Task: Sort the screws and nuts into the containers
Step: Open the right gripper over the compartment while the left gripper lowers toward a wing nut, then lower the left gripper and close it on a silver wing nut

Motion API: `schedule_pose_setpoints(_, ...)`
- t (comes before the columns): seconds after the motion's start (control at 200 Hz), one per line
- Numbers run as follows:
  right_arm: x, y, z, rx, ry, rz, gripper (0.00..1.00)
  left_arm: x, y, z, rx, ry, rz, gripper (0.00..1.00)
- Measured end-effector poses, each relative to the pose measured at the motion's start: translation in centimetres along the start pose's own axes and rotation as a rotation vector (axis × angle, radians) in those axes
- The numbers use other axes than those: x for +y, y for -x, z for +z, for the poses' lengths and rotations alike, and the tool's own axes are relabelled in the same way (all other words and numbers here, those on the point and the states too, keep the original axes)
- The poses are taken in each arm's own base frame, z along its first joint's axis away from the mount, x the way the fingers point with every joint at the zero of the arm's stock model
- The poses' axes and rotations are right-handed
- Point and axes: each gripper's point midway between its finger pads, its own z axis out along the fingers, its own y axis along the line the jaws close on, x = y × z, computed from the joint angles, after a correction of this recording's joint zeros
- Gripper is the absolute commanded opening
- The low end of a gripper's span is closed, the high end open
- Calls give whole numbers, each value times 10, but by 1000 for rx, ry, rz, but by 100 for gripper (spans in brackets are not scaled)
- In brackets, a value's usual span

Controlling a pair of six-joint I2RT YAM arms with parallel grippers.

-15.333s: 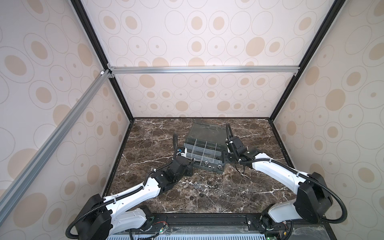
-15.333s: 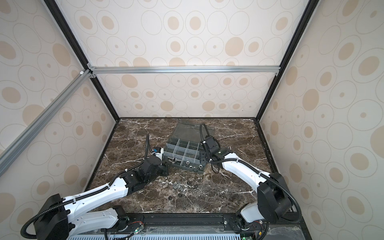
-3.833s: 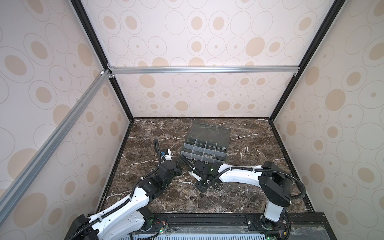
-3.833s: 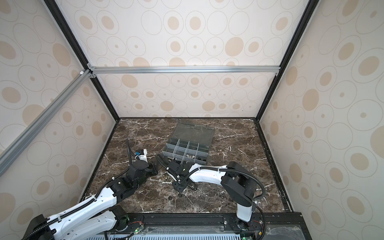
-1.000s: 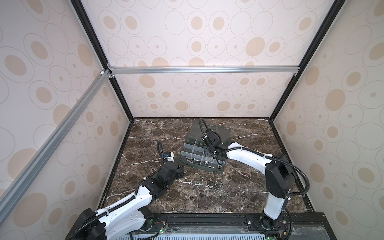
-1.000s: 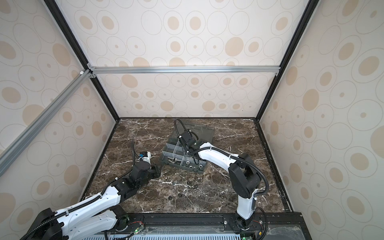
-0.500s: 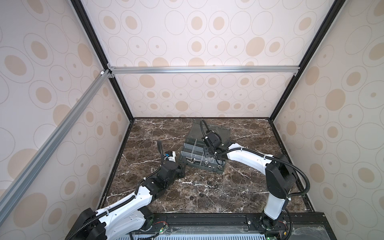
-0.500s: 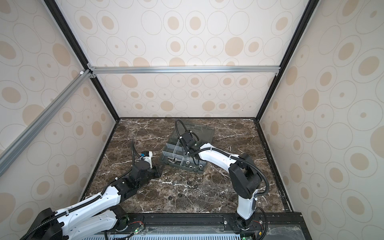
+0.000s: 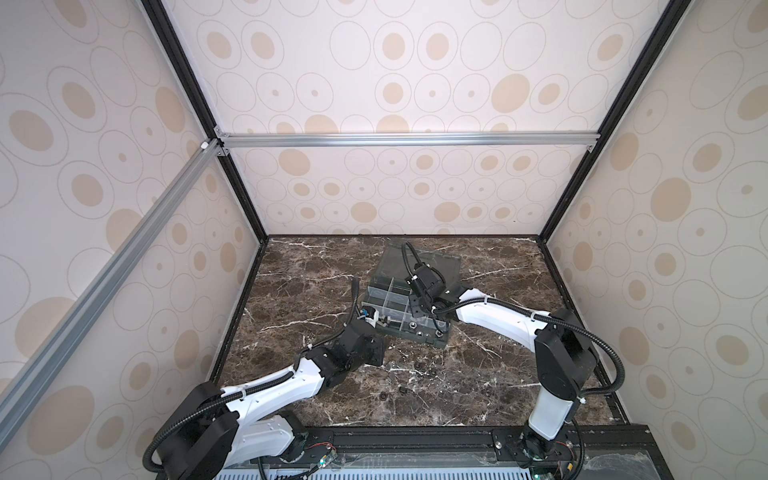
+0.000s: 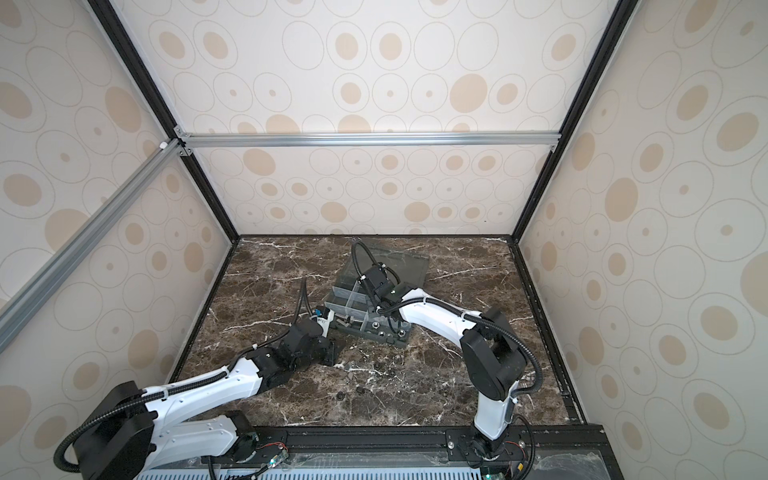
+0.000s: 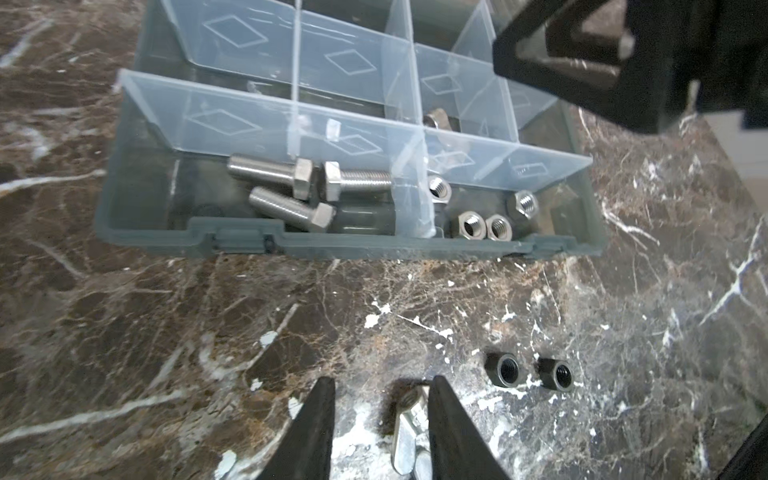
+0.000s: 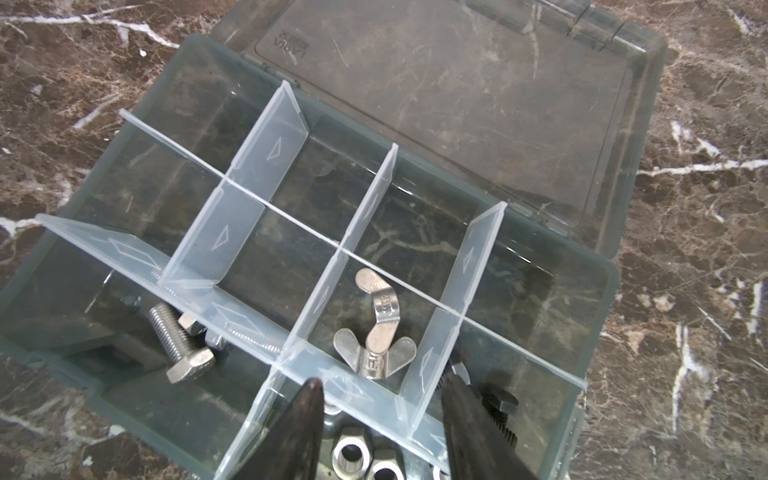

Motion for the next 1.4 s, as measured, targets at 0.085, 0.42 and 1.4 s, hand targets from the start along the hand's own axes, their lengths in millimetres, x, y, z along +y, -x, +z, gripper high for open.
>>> schedule_pose_setpoints(0.085, 0, 3, -5, -11, 5, 4, 50, -6, -4, 4, 29, -5, 55, 38)
schedule_pose_setpoints(0.42, -1, -2, -6, -5, 7, 4, 50, -18, -23, 16, 113, -29, 165, 41)
schedule_pose_setpoints(1.4, 3, -1, -8, -14, 24, -1, 51, -28, -72, 45, 372, 17, 389, 31)
